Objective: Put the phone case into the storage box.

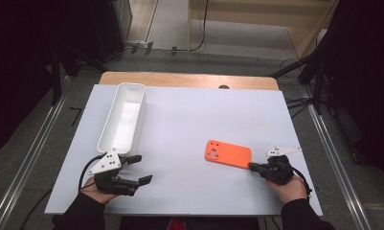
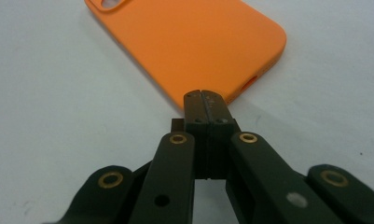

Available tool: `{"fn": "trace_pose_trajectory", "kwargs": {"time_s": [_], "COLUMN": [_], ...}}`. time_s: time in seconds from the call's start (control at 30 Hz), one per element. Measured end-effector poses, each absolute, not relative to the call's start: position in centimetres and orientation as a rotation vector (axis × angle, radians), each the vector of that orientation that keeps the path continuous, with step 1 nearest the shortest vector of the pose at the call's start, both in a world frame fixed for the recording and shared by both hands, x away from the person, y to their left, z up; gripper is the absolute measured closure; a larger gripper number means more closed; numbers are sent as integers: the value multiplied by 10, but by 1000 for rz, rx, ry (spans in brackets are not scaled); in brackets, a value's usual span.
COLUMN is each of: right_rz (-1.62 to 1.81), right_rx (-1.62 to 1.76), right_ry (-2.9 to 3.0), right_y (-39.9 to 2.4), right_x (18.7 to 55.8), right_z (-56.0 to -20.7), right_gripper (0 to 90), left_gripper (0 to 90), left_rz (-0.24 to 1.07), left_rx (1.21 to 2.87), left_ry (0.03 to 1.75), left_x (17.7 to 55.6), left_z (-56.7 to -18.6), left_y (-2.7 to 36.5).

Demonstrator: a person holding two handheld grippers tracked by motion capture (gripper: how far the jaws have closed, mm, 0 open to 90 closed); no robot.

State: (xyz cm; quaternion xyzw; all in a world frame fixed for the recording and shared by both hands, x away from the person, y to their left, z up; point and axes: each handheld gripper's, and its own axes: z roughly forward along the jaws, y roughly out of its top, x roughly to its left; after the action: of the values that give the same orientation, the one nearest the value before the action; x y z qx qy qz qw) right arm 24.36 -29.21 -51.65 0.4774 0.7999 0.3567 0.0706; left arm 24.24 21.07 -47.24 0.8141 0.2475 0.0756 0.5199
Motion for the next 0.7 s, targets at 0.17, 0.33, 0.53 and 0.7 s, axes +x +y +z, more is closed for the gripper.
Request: {"fn": "trace_pose_trajectory", "kwargs": {"time_s": [0.17, 0.33, 0.53, 0.7], "right_rz": [1065, 1071, 1063, 1075], "right_rx": [1421, 1391, 1326, 1314], "right_ry": [2415, 2435, 2462, 2468], "right_y": [-287, -279, -266, -258], "right_x": [247, 254, 265, 272], "right_z": [-516, -516, -514, -513], "right_gripper": [882, 882, 882, 882], "left_gripper": [202, 202, 202, 202], "left_rz": [181, 182, 178, 177], "left_rx": [1952, 1955, 1957, 1957], "left_ry": [594, 593, 594, 593], "left_x": [242, 242, 243, 243], "left_z": [-472, -473, -473, -473], "left_y": [211, 210, 210, 210]}}
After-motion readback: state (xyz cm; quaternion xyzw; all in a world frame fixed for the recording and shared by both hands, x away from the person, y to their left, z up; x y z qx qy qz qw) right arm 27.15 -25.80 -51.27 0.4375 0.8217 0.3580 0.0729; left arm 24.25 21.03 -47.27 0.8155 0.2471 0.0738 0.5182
